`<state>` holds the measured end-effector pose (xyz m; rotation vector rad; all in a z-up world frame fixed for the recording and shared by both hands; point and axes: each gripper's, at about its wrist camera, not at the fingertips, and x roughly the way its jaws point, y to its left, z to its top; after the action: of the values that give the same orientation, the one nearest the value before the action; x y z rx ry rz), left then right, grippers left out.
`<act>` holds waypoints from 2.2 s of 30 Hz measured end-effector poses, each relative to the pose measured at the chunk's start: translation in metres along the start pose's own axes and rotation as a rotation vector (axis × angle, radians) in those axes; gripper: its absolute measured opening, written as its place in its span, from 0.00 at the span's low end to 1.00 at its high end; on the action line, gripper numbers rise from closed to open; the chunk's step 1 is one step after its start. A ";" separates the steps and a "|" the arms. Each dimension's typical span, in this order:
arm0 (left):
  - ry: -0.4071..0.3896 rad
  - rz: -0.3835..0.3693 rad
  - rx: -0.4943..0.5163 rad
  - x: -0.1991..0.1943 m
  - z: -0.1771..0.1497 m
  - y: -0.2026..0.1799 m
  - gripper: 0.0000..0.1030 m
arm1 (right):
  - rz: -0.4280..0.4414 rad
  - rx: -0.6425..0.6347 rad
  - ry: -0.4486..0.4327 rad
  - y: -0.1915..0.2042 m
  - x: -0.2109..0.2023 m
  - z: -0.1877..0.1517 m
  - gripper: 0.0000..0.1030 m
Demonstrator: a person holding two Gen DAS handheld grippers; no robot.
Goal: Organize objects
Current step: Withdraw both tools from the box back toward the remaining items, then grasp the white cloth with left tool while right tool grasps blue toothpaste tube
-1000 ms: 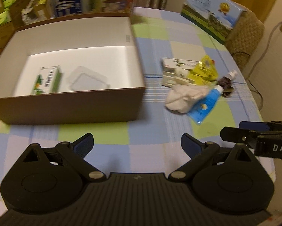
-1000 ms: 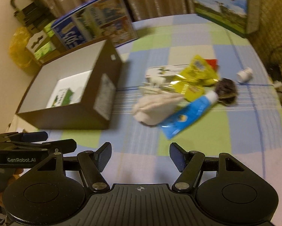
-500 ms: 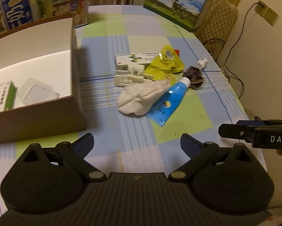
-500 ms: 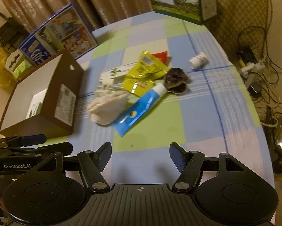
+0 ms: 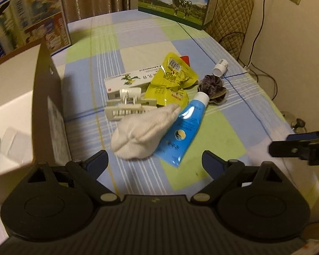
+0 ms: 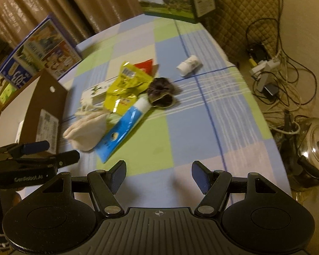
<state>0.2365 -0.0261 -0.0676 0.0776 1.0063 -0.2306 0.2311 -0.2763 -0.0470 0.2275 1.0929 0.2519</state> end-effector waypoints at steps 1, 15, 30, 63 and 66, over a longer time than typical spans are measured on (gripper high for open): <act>0.003 0.004 0.008 0.005 0.003 0.000 0.89 | -0.004 0.009 0.000 -0.003 0.000 0.001 0.64; 0.067 0.071 0.064 0.064 0.031 0.005 0.73 | -0.055 0.100 0.005 -0.041 0.008 0.012 0.64; 0.047 0.105 0.049 0.054 0.014 0.006 0.35 | -0.029 0.075 0.027 -0.034 0.024 0.018 0.64; 0.083 0.386 -0.523 -0.061 -0.128 0.148 0.35 | -0.261 -0.132 -0.062 0.097 0.150 0.039 0.63; 0.085 0.381 -0.528 -0.062 -0.130 0.151 0.35 | -0.267 -0.183 -0.087 0.100 0.151 0.031 0.56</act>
<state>0.1317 0.1525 -0.0914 -0.2021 1.0876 0.3909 0.3159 -0.1360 -0.1303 -0.0709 0.9946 0.1003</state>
